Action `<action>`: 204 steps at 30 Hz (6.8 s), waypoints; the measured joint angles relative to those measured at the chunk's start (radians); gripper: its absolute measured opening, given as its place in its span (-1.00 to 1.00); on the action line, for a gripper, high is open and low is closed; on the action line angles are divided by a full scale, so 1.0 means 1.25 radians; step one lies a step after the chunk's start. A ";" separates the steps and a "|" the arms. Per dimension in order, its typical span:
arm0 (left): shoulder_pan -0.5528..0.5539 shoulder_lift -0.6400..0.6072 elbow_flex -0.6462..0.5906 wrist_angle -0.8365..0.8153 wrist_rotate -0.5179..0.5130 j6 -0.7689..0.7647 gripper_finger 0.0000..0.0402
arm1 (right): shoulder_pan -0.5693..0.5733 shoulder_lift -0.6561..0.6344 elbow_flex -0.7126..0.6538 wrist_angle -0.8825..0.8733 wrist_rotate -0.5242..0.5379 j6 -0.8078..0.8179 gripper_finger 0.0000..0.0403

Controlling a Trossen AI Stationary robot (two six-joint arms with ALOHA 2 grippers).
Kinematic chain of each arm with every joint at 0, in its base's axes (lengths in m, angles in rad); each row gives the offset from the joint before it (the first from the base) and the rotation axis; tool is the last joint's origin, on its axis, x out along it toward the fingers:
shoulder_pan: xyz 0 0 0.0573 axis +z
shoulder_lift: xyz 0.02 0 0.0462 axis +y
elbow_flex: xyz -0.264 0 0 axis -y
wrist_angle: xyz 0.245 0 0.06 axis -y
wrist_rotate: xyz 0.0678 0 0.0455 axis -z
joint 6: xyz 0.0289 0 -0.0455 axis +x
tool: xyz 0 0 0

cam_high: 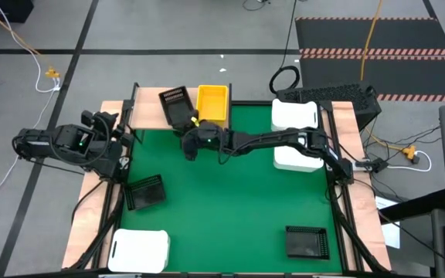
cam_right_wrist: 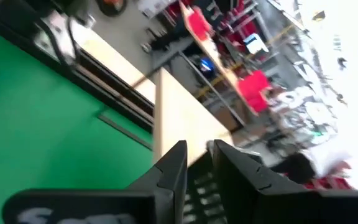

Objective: Stack baskets on shelf by color
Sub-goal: Put the middle black bin on the shelf, then stack the bottom black bin on top of the other black bin on the shelf

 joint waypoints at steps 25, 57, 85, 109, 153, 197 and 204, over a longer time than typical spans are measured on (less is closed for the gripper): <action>0.214 0.286 -0.085 0.918 0.372 0.904 -0.28 | -0.059 -0.861 -0.868 0.517 -0.244 0.473 -0.88; 0.439 0.330 -0.085 0.934 0.543 0.985 -0.28 | -0.057 -0.906 -0.905 0.501 -0.244 0.455 -0.88; 0.423 0.298 -0.085 0.785 0.536 1.129 -0.90 | -0.057 -0.906 -0.905 0.495 -0.244 0.456 -0.88; 0.580 0.444 0.148 0.499 0.836 1.191 -0.95 | -0.057 -0.906 -0.905 0.502 -0.245 0.459 -0.88; 0.500 0.290 0.200 0.513 0.742 0.990 0.18 | -0.057 -0.906 -0.904 0.397 -0.257 0.472 -0.87; -0.158 0.453 -0.229 1.437 0.705 0.749 -0.31 | 0.669 -0.494 -0.615 -0.785 -0.238 0.435 -0.35; -0.156 0.453 -0.229 1.437 0.655 0.775 -0.31 | 0.585 -0.503 -0.615 -0.639 0.126 0.344 -0.36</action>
